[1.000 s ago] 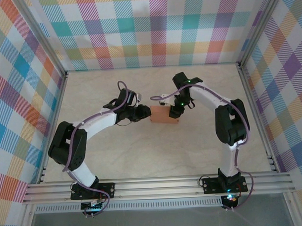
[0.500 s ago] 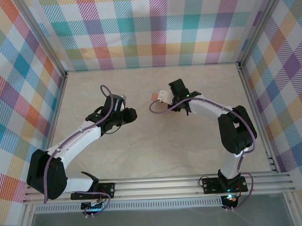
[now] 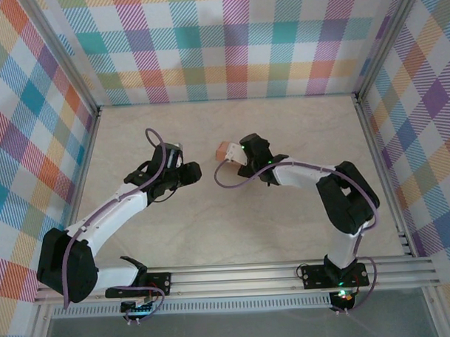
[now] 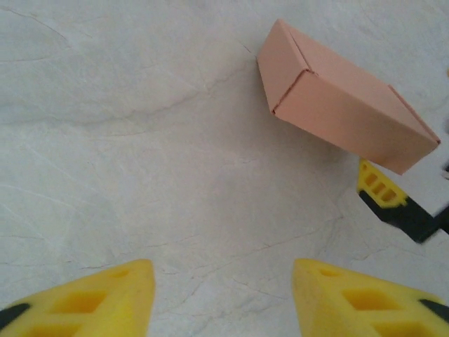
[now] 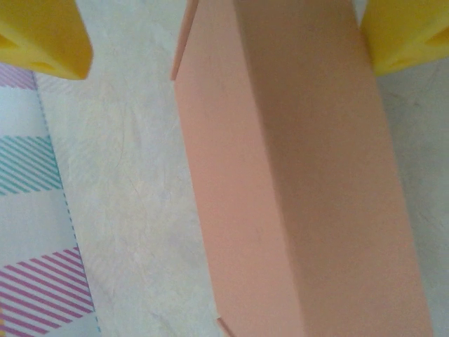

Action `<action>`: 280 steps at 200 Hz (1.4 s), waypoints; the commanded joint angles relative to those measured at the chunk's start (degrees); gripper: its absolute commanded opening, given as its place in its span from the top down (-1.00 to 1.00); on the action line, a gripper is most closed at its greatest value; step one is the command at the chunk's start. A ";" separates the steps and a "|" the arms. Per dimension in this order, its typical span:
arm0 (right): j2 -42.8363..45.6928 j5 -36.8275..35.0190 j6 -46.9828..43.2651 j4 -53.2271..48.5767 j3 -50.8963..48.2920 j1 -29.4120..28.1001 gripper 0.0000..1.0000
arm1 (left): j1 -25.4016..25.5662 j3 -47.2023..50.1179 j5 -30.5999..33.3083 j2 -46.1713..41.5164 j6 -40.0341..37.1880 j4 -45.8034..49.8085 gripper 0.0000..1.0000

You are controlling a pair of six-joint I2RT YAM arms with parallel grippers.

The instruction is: Fold the paper box

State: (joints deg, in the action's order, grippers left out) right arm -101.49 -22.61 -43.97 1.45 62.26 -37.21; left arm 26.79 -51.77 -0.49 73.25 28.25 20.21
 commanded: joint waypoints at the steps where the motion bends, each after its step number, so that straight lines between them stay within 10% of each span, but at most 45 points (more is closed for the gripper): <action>1: 6.45 6.76 6.44 2.13 -1.95 0.99 -0.99 | -0.90 0.72 3.21 -0.98 -1.36 -1.63 -0.30; 48: 17.70 13.87 18.19 6.33 -10.41 5.32 -0.99 | -1.61 -0.30 10.28 -1.05 -6.99 -3.32 -0.97; 130: 37.20 8.47 30.89 23.59 -35.35 20.06 -0.99 | -6.87 10.92 27.03 -2.79 -26.66 -22.78 -1.00; 249: 18.05 20.72 41.24 47.60 -41.52 33.25 -0.99 | -22.74 30.01 4.61 16.09 -30.60 -71.25 -1.00; 280: 13.73 21.12 44.62 45.76 -38.90 35.68 -0.99 | -23.26 27.22 4.07 16.40 -30.16 -65.77 -1.00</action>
State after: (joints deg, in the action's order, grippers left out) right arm -86.30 -3.81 -3.16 46.63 19.84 -3.77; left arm 4.56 -23.07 5.72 89.65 -2.00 -41.08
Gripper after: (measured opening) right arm 0.997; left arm 0.999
